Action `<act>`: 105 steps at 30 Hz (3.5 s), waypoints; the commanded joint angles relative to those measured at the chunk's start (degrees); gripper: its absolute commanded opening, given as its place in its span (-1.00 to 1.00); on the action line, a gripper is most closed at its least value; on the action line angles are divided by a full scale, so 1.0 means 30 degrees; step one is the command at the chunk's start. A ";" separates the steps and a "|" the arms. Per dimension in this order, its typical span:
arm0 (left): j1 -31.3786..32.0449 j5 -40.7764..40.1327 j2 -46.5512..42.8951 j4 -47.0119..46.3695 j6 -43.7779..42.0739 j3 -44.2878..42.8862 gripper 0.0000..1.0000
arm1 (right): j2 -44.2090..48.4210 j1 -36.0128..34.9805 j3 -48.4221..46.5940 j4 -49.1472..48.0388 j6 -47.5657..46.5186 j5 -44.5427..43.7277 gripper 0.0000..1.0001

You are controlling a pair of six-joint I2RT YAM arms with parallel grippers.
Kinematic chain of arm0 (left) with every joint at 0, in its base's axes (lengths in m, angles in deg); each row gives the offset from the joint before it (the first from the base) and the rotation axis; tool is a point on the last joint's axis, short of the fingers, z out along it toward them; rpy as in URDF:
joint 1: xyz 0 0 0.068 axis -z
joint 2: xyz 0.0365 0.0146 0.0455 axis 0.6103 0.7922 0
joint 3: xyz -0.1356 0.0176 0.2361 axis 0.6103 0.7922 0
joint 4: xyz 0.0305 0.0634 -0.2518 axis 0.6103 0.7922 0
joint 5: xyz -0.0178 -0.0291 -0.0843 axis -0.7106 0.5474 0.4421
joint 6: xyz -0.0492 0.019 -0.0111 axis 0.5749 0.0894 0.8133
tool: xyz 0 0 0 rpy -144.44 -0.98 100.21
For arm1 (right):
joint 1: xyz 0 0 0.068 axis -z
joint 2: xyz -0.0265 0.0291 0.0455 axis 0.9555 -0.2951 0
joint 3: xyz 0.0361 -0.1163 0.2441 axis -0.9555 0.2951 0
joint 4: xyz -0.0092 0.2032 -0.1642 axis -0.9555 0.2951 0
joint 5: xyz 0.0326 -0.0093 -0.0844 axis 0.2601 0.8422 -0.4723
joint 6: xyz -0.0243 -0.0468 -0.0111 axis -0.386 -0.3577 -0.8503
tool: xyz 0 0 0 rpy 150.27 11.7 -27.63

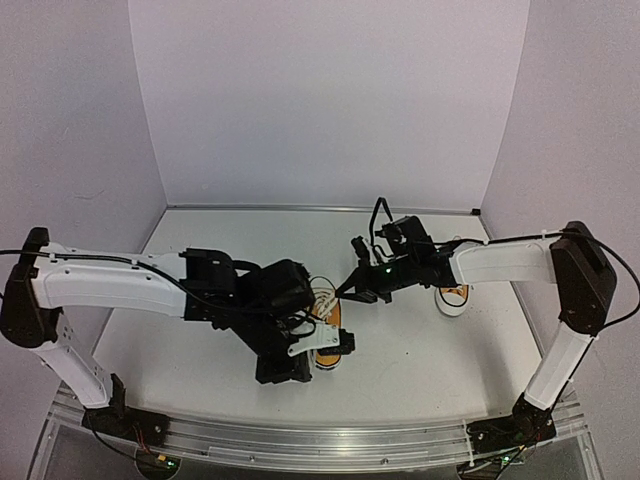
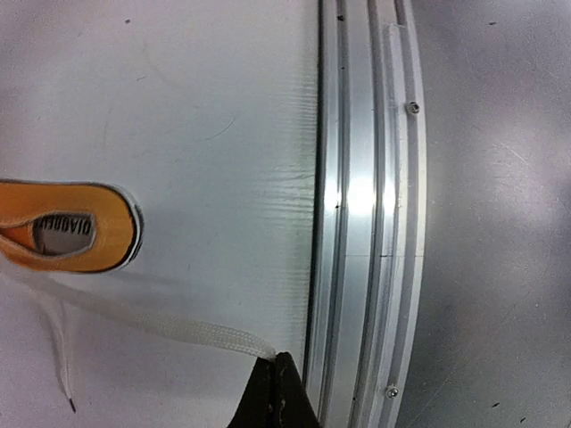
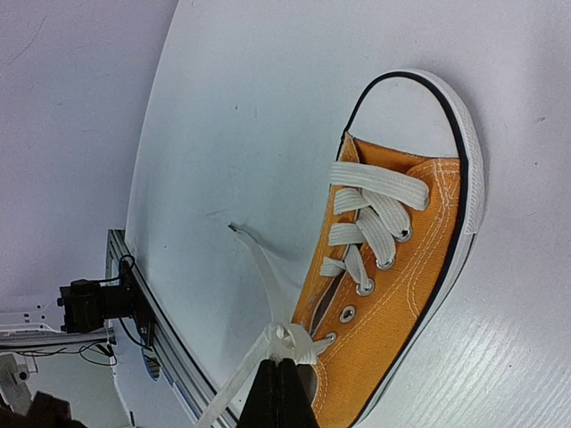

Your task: Tie the shoes

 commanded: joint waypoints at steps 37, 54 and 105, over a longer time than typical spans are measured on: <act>-0.2234 0.1570 0.9152 -1.0131 -1.0164 -0.6163 -0.61 | -0.0467 0.0796 -0.1202 -0.0059 -0.2345 0.1689 -1.00; -0.3885 -0.1948 0.0449 -1.6368 -0.1887 0.2704 -0.06 | 0.0440 0.0569 -0.1170 -0.0712 -0.1369 0.1949 -1.00; -0.7094 -0.1846 -0.0607 -2.5403 1.1319 1.2458 0.13 | 0.0123 -0.2690 -0.5013 0.6100 -0.3957 -0.3600 -0.29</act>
